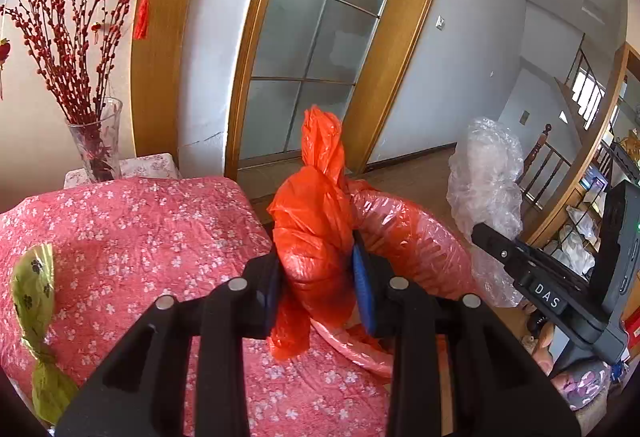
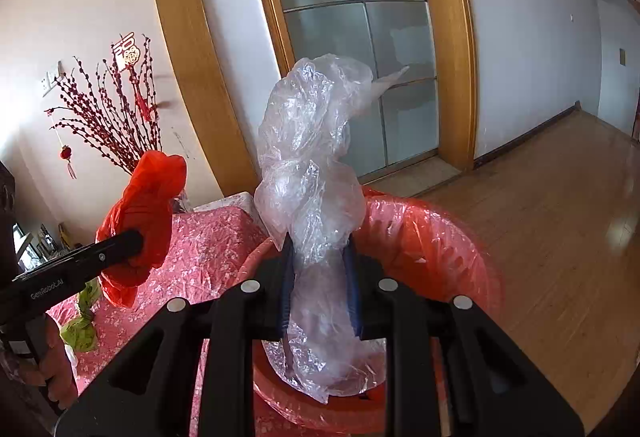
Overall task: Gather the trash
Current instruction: 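Open both tools to drop the bubble wrap and orange bag into the basket, then grasp the clear plastic bag with the left tool while the right tool grasps the green paw-print bag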
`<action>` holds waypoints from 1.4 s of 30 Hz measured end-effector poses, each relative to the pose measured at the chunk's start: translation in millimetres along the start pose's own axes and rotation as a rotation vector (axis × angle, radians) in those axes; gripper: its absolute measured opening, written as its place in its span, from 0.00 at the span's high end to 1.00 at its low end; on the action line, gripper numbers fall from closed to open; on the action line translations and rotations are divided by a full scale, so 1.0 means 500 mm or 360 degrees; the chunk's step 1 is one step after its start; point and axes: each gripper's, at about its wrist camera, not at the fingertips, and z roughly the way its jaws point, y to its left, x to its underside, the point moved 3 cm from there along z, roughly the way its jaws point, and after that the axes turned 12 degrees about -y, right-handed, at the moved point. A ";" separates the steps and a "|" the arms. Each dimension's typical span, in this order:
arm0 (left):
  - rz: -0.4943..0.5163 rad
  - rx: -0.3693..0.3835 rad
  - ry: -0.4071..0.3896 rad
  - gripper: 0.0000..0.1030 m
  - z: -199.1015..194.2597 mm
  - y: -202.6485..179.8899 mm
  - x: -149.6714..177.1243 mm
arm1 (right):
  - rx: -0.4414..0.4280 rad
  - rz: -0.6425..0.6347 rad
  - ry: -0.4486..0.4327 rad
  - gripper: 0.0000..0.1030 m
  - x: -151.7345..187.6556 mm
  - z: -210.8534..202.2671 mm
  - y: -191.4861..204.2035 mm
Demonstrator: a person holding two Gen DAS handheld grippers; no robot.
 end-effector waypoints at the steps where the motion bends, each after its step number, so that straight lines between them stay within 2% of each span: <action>1: 0.0002 0.0011 0.0007 0.70 0.006 -0.007 0.003 | 0.0010 0.0005 0.0002 0.78 0.002 0.000 -0.008; 12: 0.0004 0.0108 0.0077 0.70 0.066 -0.053 0.027 | 0.0080 0.0068 0.0015 0.78 0.007 0.012 -0.063; 21: -0.0022 0.0169 0.0132 0.67 0.107 -0.074 0.043 | 0.0111 0.0089 0.0016 0.77 0.006 0.019 -0.079; 28: -0.0073 0.0187 0.0225 0.62 0.151 -0.072 0.070 | 0.0138 0.0125 0.0054 0.61 0.018 0.031 -0.102; 31: -0.0085 0.0177 0.0247 0.57 0.160 -0.065 0.080 | 0.0155 0.0125 0.0063 0.57 0.026 0.030 -0.109; 34: -0.0094 0.0142 0.0246 0.57 0.154 -0.050 0.084 | 0.0167 0.0138 0.0064 0.57 0.029 0.026 -0.116; 42: 0.0029 -0.0029 0.0099 0.54 0.064 -0.007 0.079 | 0.0160 0.0082 0.0065 0.57 0.032 0.022 -0.094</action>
